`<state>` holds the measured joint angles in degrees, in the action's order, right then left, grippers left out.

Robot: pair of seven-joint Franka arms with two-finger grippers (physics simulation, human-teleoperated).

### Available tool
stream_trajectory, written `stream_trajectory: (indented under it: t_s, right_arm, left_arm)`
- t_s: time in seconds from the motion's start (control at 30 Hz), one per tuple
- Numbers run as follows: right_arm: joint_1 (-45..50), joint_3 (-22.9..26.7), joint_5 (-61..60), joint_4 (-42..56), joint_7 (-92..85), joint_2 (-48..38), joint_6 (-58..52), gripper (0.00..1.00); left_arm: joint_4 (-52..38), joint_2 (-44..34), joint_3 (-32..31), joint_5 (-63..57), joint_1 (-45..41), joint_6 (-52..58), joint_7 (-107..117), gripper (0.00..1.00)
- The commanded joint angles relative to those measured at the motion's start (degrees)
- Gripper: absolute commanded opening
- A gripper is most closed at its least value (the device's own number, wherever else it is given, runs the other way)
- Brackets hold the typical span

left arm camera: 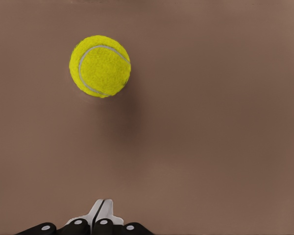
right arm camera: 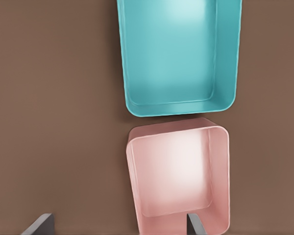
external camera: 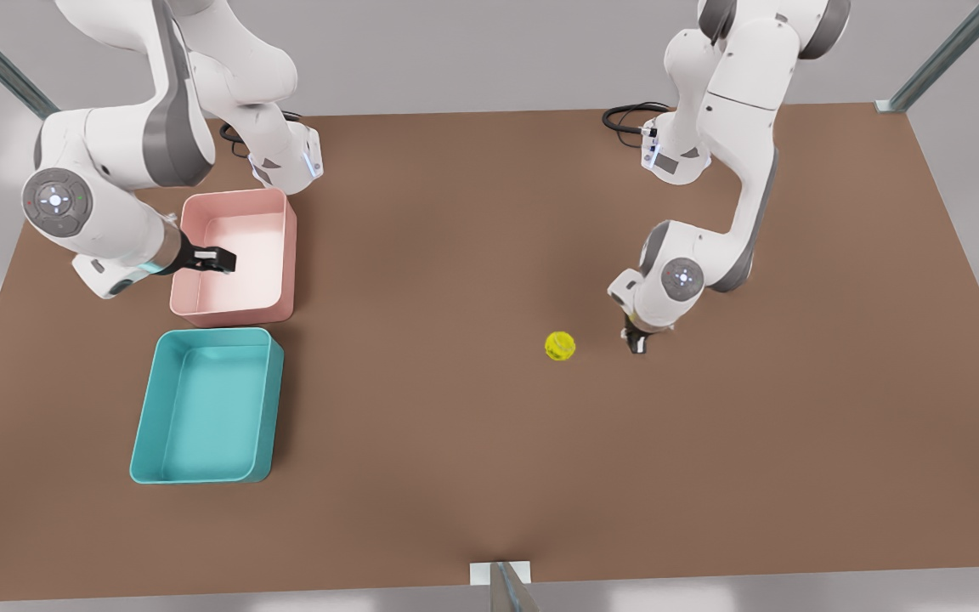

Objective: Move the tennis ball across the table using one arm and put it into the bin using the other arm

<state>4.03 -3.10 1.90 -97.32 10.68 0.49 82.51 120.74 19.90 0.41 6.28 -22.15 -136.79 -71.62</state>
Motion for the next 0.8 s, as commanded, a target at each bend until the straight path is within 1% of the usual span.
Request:
stream_trajectory:
  t_s: [0.0,0.03,0.07,0.1,0.13,0.17,0.2,0.27,0.3,0.33,0.37,0.4,0.43,0.47,0.5,0.53,0.57,0.6,0.67,0.7,0.77]
  right_arm:
    - [-5.79,-0.06,-0.06,0.02,0.22,-0.05,0.02,1.0]
    - [-5.79,-0.06,-0.06,0.11,0.22,-0.05,0.02,1.0]
    - [-5.79,-0.06,-0.06,0.02,0.22,-0.05,0.02,1.0]
    - [-5.79,-0.06,-0.06,0.02,0.22,-0.05,0.02,1.0]
    - [-5.79,-0.06,-0.06,0.02,0.31,-0.05,0.02,1.0]
    - [-5.79,-0.06,-0.06,0.02,0.22,-0.05,0.02,1.0]
    - [-5.79,-0.06,-0.06,0.02,0.22,-0.05,0.02,1.0]
    - [-5.79,-0.06,-0.06,-0.07,0.31,-0.05,0.02,1.0]
    - [-5.79,-0.06,-0.06,-0.07,0.31,-0.05,0.02,1.0]
    - [-5.79,-0.06,-0.14,-0.07,0.31,-0.05,0.02,1.0]
    - [-5.79,-0.06,-0.06,0.02,0.22,-0.05,0.1,1.0]
    - [-4.39,-0.06,-0.06,0.02,1.01,1.0,2.29,1.0]
    - [-1.58,-0.06,-0.06,0.2,1.01,2.93,5.55,1.0]
    - [2.73,-0.06,-0.41,1.77,1.45,7.41,10.21,1.0]
    - [4.84,-0.06,-0.23,6.42,2.15,12.68,11.62,1.0]
    - [6.16,-0.59,-0.49,13.11,4.26,19.81,11.62,1.0]
    - [7.74,-0.68,-0.5,13.56,9.35,20.16,12.93,1.0]
    - [11.16,-0.59,0.38,13.47,15.94,22.09,16.53,1.0]
    - [12.66,-0.68,-0.41,13.56,17.36,26.4,24.27,1.0]
    - [13.37,-0.68,-0.41,12.94,18.41,27.37,26.47,1.0]
    - [15.47,-0.68,-1.28,8.11,19.21,27.9,33.94,1.0]
  left_arm:
    - [-0.76,-0.39,0.03,4.62,2.55,4.96,23.1,0.21]
    - [-4.01,-1.26,1.17,4.27,6.15,11.27,30.55,0.21]
    - [-12.61,-1.97,1.18,-4.5,8.7,24.88,48.39,0.21]
    - [-19.97,-1.88,0.83,-6.8,10.02,34.44,57.96,0.21]
    - [-29.57,-1.88,0.12,-6.8,11.25,45.71,62.11,0.21]
    - [-36.51,-2.06,-0.75,-6.89,12.22,52.13,68.61,0.21]
    - [-42.32,-2.06,-3.91,-7.07,14.94,57.59,71.62,0.21]
    - [-48.05,-2.58,-6.73,-7.24,16.97,63.75,72.06,0.21]
    - [-47.96,-4.25,-6.73,-7.33,16.88,63.67,72.06,0.22]
    - [-47.96,-5.04,-7.43,-9.26,16.97,63.75,72.06,0.45]
    - [-47.96,-5.66,-7.61,-9.0,16.97,63.76,76.44,1.0]
    - [-47.96,-5.84,-7.44,-7.25,17.23,63.58,81.82,1.0]
    - [-47.96,-5.92,-7.17,-5.93,17.58,63.4,81.99,1.0]
    - [-47.87,-5.92,-7.09,-5.4,18.29,63.32,82.52,1.0]
    - [-48.14,-5.31,-7.09,-4.61,19.07,63.32,85.32,1.0]
    - [-48.23,-5.31,-7.09,-3.2,19.95,63.32,87.7,1.0]
    - [-48.23,-5.31,-7.0,-3.11,20.13,63.32,87.88,1.0]
    - [-48.14,-4.52,-7.0,-3.02,21.1,63.32,87.62,1.0]
    - [-47.79,-3.73,-7.17,-3.02,21.01,63.49,87.7,1.0]
    - [-47.87,-3.38,-7.17,-3.11,20.92,63.49,87.79,1.0]
    - [-47.96,-3.38,-7.26,-3.46,20.75,63.32,87.62,1.0]
